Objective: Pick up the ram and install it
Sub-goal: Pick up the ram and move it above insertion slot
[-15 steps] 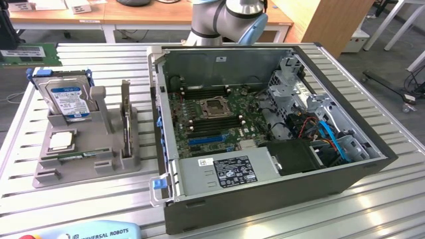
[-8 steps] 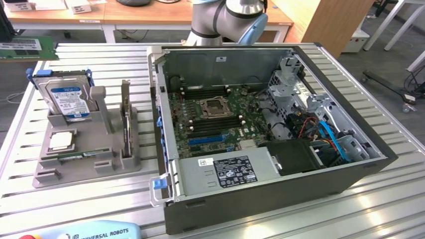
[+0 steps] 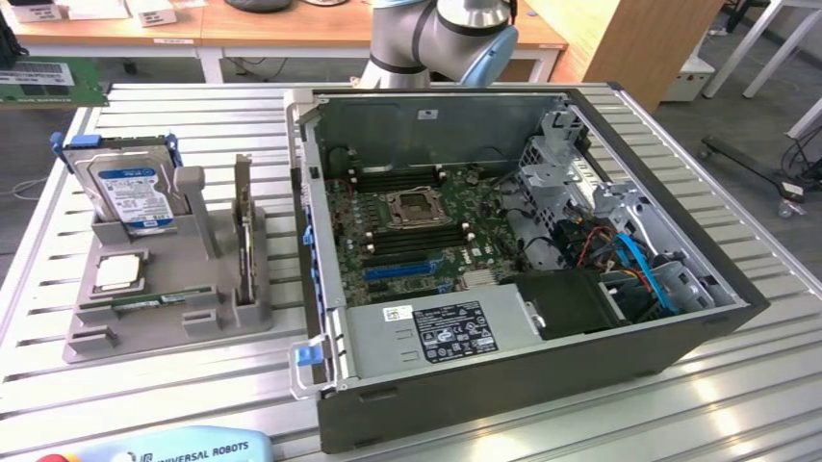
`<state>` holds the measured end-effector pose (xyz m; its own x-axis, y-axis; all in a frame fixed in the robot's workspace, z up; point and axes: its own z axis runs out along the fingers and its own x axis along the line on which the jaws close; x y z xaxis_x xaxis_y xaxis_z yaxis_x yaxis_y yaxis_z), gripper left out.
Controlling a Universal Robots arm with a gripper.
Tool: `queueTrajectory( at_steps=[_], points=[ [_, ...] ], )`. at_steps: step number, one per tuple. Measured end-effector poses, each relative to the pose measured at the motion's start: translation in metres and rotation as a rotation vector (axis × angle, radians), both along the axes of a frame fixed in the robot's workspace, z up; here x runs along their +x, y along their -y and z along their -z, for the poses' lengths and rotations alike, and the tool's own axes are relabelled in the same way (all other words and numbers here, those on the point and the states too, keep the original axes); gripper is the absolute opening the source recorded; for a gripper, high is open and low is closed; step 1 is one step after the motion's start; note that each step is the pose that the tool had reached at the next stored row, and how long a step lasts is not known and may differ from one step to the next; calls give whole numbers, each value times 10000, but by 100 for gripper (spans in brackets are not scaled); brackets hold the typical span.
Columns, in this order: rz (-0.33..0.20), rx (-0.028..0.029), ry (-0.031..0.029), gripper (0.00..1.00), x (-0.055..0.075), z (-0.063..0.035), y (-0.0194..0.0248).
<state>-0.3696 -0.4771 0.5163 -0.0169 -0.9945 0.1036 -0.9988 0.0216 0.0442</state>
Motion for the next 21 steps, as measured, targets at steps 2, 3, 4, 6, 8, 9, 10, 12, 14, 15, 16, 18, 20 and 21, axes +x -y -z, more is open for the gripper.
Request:
queueTrajectory(
  at_steps=[2, 3, 4, 6, 8, 9, 10, 12, 14, 15, 16, 18, 20, 21],
  points=[
    [0, -1, 0, 12, 0, 0, 0],
    [1, 0, 0, 12, 2, 0, 0],
    [1, -1, -1, 12, 11, -1, 0],
    [0, 2, 0, 12, 51, -1, 0],
    [-10, 38, 0, 12, 104, 0, 0],
    [-10, 113, -2, 12, 118, 0, 0],
    [-11, 282, 0, 12, 125, 1, 0],
    [-12, 642, 0, 12, 131, 1, 0],
    [-12, 1017, 0, 12, 131, 4, 0],
    [-12, 1168, 1, 12, 132, 7, 0],
    [-11, 1290, 0, 12, 134, 10, 0],
    [-11, 1385, 0, 12, 158, 15, -1],
    [-11, 1401, 2, 12, 202, 19, 0],
    [-11, 1404, 2, 12, 227, 21, 0]
  ],
)
